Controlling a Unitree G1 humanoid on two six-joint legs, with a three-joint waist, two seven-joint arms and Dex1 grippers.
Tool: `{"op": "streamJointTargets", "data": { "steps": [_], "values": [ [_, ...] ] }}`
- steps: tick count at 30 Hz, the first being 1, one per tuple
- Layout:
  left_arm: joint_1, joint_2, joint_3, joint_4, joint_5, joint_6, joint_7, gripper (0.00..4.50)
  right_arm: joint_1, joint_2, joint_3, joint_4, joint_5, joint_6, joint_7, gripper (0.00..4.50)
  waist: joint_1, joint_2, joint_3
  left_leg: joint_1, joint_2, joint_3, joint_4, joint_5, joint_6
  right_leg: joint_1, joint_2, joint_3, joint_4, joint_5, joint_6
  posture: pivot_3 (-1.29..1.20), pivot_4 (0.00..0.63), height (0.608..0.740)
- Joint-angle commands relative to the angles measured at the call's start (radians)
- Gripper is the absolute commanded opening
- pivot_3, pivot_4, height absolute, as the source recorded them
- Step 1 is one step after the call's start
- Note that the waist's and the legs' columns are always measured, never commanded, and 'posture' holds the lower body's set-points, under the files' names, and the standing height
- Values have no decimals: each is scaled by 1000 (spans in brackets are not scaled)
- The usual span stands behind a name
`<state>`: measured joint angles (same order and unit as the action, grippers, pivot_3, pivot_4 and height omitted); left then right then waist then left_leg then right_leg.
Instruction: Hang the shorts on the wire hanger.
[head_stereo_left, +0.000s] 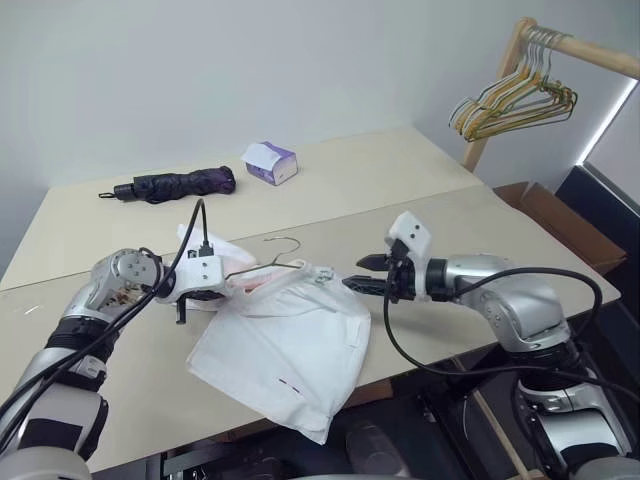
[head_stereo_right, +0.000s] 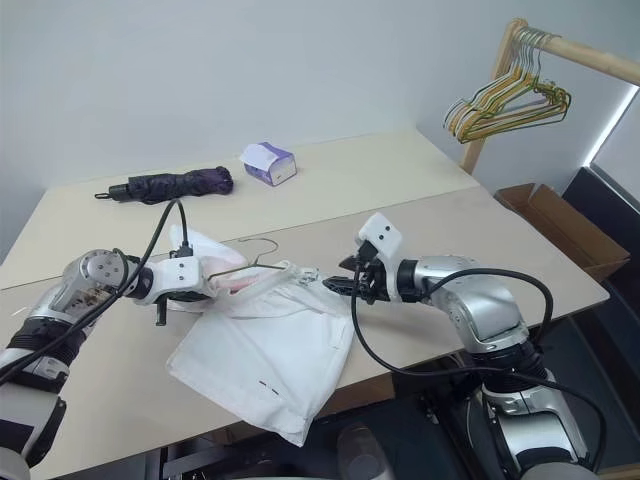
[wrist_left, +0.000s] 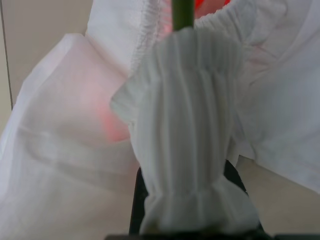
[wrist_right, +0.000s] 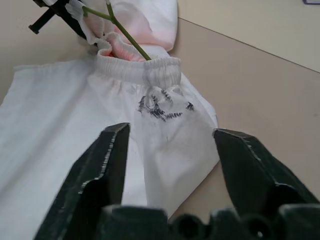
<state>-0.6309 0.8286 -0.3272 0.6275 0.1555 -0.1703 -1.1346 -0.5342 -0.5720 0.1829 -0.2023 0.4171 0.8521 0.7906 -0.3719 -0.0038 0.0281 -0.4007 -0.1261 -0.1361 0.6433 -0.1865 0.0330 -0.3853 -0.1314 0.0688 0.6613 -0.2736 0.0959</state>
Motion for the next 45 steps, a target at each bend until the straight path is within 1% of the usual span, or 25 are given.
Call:
{"op": "streamJointTargets", "data": {
  "steps": [1, 6, 11, 13, 17, 21, 24, 27, 32, 35, 38, 39, 43, 45],
  "values": [
    [-36, 11, 50, -18, -14, -4, 1, 0, -56, -32, -44, -46, 1, -8, 5, 4467, 0, 0, 0, 0, 0, 0, 0, 0, 0, 0, 0, 0, 0, 0, 0, -325, 0, 740],
    [-74, 3, 73, -50, -35, 5, -20, 0, -225, -80, 7, -60, 21, 106, 54, 4488, -5, 0, 0, 0, 0, 0, 0, 0, 0, -1, 0, 0, 0, 0, 1, -329, 0, 740],
    [-124, -19, 83, -70, -41, 6, -26, 0, -448, -97, 185, 55, -46, 191, 143, 4488, -8, 0, 0, 0, 0, 0, 0, 0, 0, -1, 0, -1, -1, 0, 0, -326, 0, 740],
    [-138, -28, 89, -81, -49, 12, -32, 0, -515, -93, 253, 116, -86, 170, 176, 4488, -7, 0, 0, -1, 0, 0, 0, 0, 0, -1, -1, -1, 0, 0, 0, -322, 0, 740],
    [-158, -36, 97, -108, -56, 18, -40, 0, -620, -50, 357, 292, -180, 97, 223, 4488, -8, 0, 0, -2, 0, 0, 0, 0, 0, -2, -1, 0, 1, 0, 0, -312, 0, 740],
    [-162, -37, 104, -134, -65, 27, -50, 0, -665, -2, 434, 432, -276, 6, 266, 4488, -13, 0, 0, -2, 0, 0, 0, 0, 0, -3, -1, 0, 2, 0, 0, -307, 0, 740],
    [-159, -36, 109, -152, -67, 28, -58, 0, -685, 42, 455, 516, -321, -45, 299, 4488, -17, 0, 0, -2, 0, 0, 0, 0, 0, -2, -1, 0, 2, 0, -1, -302, 0, 740],
    [-156, -33, 113, -165, -69, 31, -60, 0, -694, 74, 459, 571, -359, -90, 320, 3902, -20, 0, 0, -2, 0, 0, 0, 0, 0, -3, 0, 0, 2, 1, -1, -292, 0, 740],
    [-153, -29, 119, -182, -72, 36, -62, 0, -698, 98, 445, 638, -401, -146, 360, 2164, -20, 0, 0, -1, 0, 0, 0, 0, 0, -3, 0, 0, 3, 1, -1, -286, 0, 740],
    [-150, -26, 122, -184, -72, 37, -63, 0, -689, 96, 436, 642, -414, -161, 384, 1065, -19, 0, 0, -1, 0, 0, 0, 0, 0, -3, 0, 0, 2, 1, -1, -286, 0, 740],
    [-147, -27, 126, -185, -73, 38, -64, 0, -678, 88, 421, 626, -415, -160, 408, 109, -21, 0, 0, -1, 0, 0, 0, 0, 0, -3, 0, 0, 3, 1, -1, -287, 0, 740],
    [-145, -29, 129, -183, -78, 37, -66, 0, -672, 86, 413, 618, -410, -153, 417, 27, -21, 0, 0, -1, 0, 0, 0, 0, 0, -3, 0, 0, 3, 1, -1, -286, 0, 740],
    [-136, -33, 144, -177, -102, 39, -76, 0, -647, 78, 391, 580, -398, -124, 435, 27, -19, 0, 0, -1, 0, 0, 0, 0, 0, -2, 0, 0, 3, 1, -1, -278, 0, 740],
    [-124, -35, 158, -179, -135, 51, -95, 0, -615, 69, 359, 533, -370, -86, 446, 27, -17, 0, 0, -1, 0, 0, 0, 0, 0, -2, 0, 0, 3, 1, -1, -255, 0, 740]
  ]
}}
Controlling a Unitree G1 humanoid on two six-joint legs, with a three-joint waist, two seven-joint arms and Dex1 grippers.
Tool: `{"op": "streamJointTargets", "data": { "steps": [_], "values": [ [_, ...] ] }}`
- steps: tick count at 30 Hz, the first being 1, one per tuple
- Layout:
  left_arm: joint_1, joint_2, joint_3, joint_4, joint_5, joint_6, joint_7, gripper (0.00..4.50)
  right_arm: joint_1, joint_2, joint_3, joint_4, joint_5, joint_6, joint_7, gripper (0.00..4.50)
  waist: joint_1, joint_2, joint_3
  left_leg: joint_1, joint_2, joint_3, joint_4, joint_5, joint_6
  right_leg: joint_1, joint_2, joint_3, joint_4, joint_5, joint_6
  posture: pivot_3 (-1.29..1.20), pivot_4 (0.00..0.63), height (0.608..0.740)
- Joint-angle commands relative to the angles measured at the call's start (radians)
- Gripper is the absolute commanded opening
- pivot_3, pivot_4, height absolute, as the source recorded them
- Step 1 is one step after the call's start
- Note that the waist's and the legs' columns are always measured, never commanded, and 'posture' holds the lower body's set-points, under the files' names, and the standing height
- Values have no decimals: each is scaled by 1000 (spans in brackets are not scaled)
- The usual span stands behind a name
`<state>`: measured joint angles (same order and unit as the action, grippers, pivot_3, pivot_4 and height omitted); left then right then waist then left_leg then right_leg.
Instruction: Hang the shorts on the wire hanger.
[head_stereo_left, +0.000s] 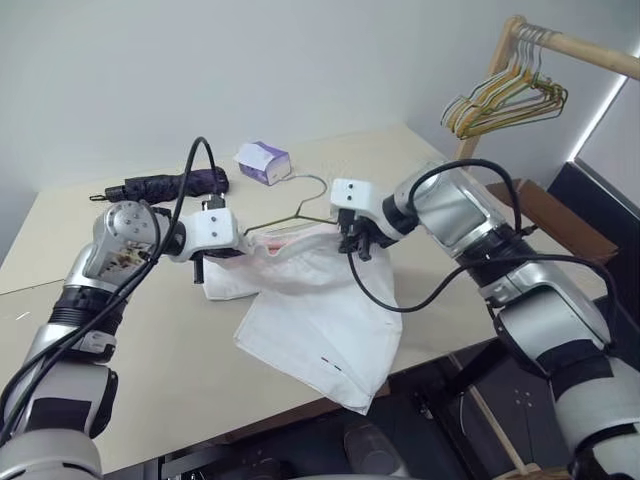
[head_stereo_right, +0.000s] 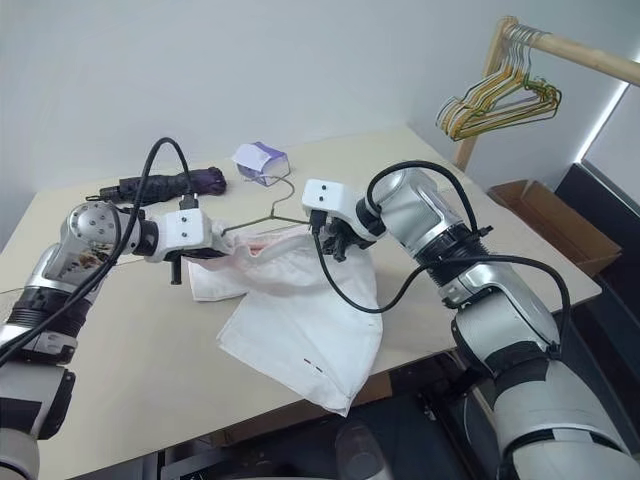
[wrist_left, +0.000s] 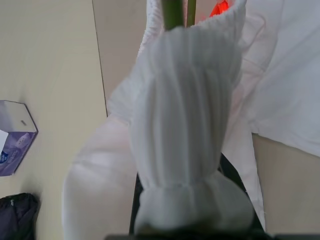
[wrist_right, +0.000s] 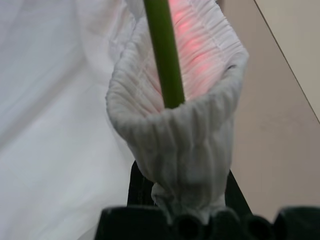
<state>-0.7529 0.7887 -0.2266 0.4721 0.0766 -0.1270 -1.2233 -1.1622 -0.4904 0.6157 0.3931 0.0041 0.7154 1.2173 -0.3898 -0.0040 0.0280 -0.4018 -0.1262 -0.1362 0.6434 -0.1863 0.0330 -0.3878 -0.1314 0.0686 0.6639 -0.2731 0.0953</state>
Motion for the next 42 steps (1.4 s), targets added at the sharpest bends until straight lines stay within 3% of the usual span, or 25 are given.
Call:
{"op": "streamJointTargets", "data": {
  "steps": [1, 2, 3, 10, 16, 19, 27, 33, 42],
  "values": [
    [2, 5, 63, -26, -68, 13, -13, 0, 26, -16, -88, -82, 52, 67, 22, 27, 2, 0, 0, 0, 0, 0, 0, 0, 0, 0, 0, 0, 0, 0, 0, -255, 0, 740],
    [10, 6, 73, -29, -84, 10, -20, 0, 45, -21, -105, -113, 67, 96, 21, 27, 5, 0, 0, 0, 0, 0, 0, 0, 0, 0, 0, 0, 0, 0, 0, -243, 0, 740],
    [17, 9, 84, -34, -99, 16, -24, 654, 64, -27, -120, -143, 77, 116, 19, 0, 7, 0, 0, 0, 0, 0, 0, 0, 0, 0, 0, 0, 0, 0, 0, -235, 0, 740],
    [130, 15, 224, -159, -183, 99, 95, 2661, 240, -106, -229, -418, 187, 306, -13, 0, 54, 0, 0, 0, 0, 0, 0, 0, 0, 0, 0, 0, 0, 0, 0, -165, 0, 740],
    [221, -47, 390, -335, -344, 262, 242, 4469, 379, -134, -335, -586, 278, 488, -118, 0, 117, 0, 0, 0, 0, 0, 0, 0, 0, 0, 0, 0, -2, 0, 0, -164, 0, 740],
    [250, -111, 470, -435, -444, 388, 348, 4469, 432, -137, -401, -646, 317, 577, -181, 0, 138, 0, 0, -1, 0, 0, 0, 0, 0, 0, 0, 0, -3, 0, 0, -196, 0, 740],
    [273, -159, 563, -570, -674, 625, 421, 4469, 549, -133, -615, -769, 384, 772, -360, 0, 152, 0, 0, -1, 0, 0, 1, 0, 0, 1, 0, 0, -4, 1, -1, -280, 0, 740],
    [220, -144, 550, -587, -823, 746, 349, 4469, 615, -106, -774, -815, 397, 891, -491, 0, 130, -1, -1, -2, 0, 1, 1, 0, 0, 1, 0, 0, -6, 1, -2, -328, 0, 740],
    [229, -151, 484, -695, -972, 857, 252, 4469, 576, -87, -1058, -627, 339, 899, -814, 0, 65, 0, -1, -2, 0, 1, 1, 0, 0, 1, 0, 0, -5, 2, -3, -404, 13, 740]
  ]
}}
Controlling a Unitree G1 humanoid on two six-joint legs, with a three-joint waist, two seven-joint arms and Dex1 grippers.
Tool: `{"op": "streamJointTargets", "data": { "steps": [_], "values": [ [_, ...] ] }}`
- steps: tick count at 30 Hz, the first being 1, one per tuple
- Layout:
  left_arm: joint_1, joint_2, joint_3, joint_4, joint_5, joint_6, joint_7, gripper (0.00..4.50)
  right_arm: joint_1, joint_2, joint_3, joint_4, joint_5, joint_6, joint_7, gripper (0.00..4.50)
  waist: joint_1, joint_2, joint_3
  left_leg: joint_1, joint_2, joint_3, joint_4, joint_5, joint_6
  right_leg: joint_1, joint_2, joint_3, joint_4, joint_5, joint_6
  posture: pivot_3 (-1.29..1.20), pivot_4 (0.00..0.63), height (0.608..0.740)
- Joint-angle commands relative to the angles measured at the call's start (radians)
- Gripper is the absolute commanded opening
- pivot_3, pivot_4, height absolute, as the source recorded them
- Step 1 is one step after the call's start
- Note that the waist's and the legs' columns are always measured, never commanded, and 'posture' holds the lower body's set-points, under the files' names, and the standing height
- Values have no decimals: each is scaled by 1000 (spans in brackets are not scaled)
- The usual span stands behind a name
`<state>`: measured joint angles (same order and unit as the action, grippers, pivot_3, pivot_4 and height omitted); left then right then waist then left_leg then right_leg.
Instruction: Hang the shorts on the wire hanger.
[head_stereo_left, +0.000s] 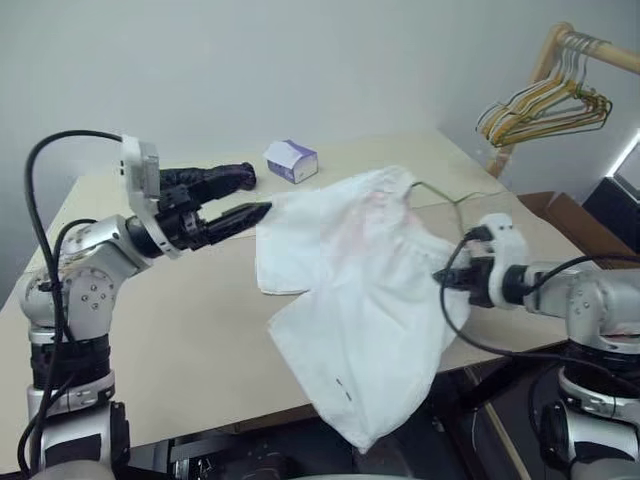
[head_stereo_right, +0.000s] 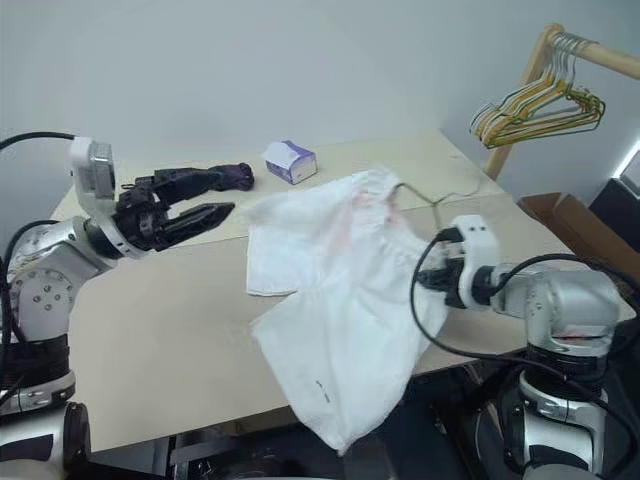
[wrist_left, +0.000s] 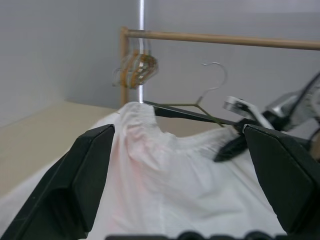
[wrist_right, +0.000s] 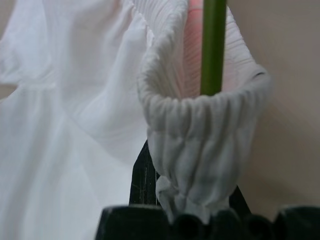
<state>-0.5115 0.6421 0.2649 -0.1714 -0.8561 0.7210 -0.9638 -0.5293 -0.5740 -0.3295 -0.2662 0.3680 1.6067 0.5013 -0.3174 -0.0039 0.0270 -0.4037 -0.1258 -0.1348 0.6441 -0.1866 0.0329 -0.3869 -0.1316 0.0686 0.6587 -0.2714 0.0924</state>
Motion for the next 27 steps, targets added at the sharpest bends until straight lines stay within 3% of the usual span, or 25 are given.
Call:
{"op": "streamJointTargets", "data": {
  "steps": [1, 11, 17, 27],
  "values": [
    [-18, -21, -10, -68, -59, 16, 8, 4469, -86, -21, -157, 87, -50, 8, -147, 0, -19, 0, 0, 0, 0, 0, 0, 0, 0, 0, 0, 0, 0, 0, 0, -404, 13, 740],
    [-37, -73, -20, -134, -118, 21, 102, 4469, -350, -204, -351, 448, -88, 8, -343, 0, -92, 2, 1, 2, 0, 6, 0, 0, 1, 4, 0, 1, -2, 0, 0, -425, 23, 740],
    [-26, -79, -23, -160, -121, 17, 123, 4469, -542, -319, -446, 707, -151, -3, -406, 0, -115, 1, 4, 18, 2, 8, -1, -4, 4, 29, 0, -1, -16, -6, 9, -421, 17, 740],
    [-37, -66, -39, -155, -118, 18, 126, 4469, -703, -512, -506, 1159, -174, -287, -513, 0, -122, 3, 5, 20, 1, 11, -1, -11, 1, 37, -1, -1, -27, -4, 13, -418, 13, 740]
  ]
}}
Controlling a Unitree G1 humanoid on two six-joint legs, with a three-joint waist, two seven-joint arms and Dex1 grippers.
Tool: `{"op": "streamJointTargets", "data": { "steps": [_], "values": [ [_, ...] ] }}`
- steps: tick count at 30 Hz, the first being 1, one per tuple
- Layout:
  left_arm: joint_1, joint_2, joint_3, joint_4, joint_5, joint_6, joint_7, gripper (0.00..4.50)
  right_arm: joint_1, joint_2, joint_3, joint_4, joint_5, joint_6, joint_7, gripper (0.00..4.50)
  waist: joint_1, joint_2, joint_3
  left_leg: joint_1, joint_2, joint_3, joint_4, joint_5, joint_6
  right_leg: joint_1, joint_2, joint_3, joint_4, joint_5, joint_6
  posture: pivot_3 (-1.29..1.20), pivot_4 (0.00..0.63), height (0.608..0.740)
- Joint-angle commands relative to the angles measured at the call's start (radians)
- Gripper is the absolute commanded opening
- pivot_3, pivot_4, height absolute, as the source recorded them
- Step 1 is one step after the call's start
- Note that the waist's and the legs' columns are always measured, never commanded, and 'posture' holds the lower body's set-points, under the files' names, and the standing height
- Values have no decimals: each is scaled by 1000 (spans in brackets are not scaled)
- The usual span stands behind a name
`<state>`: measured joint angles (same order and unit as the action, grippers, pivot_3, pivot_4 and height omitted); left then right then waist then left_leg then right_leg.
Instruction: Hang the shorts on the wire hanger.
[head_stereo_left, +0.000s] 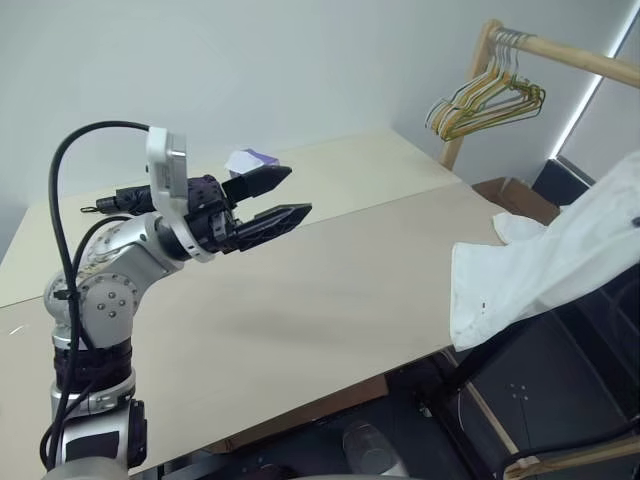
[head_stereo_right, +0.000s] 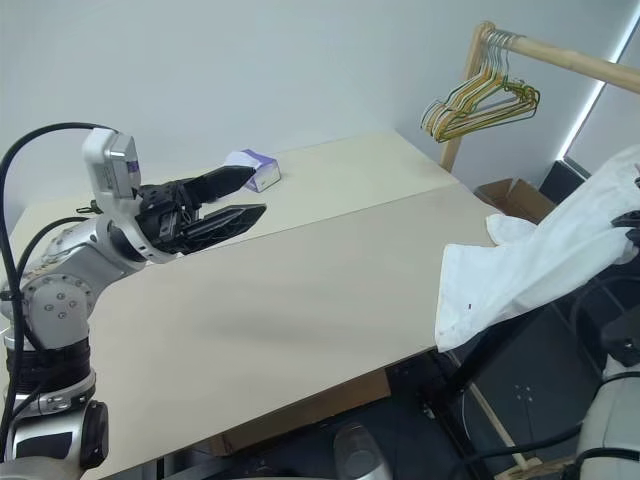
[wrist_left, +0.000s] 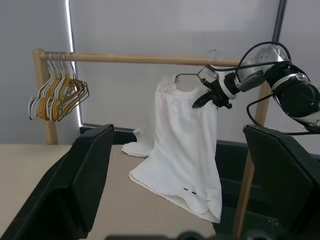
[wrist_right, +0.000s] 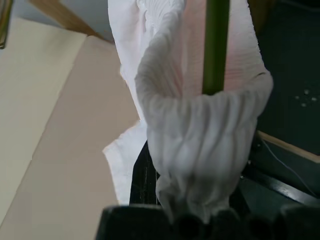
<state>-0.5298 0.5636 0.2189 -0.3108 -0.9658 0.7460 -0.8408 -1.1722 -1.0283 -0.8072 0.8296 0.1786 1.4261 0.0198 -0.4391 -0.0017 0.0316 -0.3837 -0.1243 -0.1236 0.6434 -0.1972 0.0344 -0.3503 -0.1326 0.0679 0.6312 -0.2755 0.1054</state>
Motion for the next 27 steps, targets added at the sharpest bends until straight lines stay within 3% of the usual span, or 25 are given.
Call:
{"op": "streamJointTargets", "data": {
  "steps": [1, 12, 23, 27],
  "values": [
    [-20, 14, 5, -16, -7, -8, 2, 4469, -69, -76, -42, 104, 19, -140, -58, 0, -1, 1, 1, 0, 0, 0, 0, 0, 1, 0, 0, 0, -1, 0, 0, -417, 13, 740],
    [-17, 27, -3, -17, -4, -5, -3, 4469, -50, -196, -81, 363, 89, -425, -200, 0, -13, -5, 5, 0, 0, 4, 0, -2, 2, 2, 0, 0, -4, 0, 1, -414, 5, 740],
    [-9, 36, -16, -30, -10, -4, -10, 4469, 77, -194, -6, 399, 116, -504, -165, 0, -17, -7, 7, 2, 1, 5, 0, -2, 2, 6, 0, 0, -6, 0, 1, -416, 0, 740],
    [-11, 35, -19, -30, -10, -5, -10, 4500, 104, -195, 27, 387, 115, -515, -130, 1060, -18, -10, 9, 7, 1, 5, 0, -4, 3, 14, 0, 0, -10, 1, 2, -418, 0, 740]
  ]
}}
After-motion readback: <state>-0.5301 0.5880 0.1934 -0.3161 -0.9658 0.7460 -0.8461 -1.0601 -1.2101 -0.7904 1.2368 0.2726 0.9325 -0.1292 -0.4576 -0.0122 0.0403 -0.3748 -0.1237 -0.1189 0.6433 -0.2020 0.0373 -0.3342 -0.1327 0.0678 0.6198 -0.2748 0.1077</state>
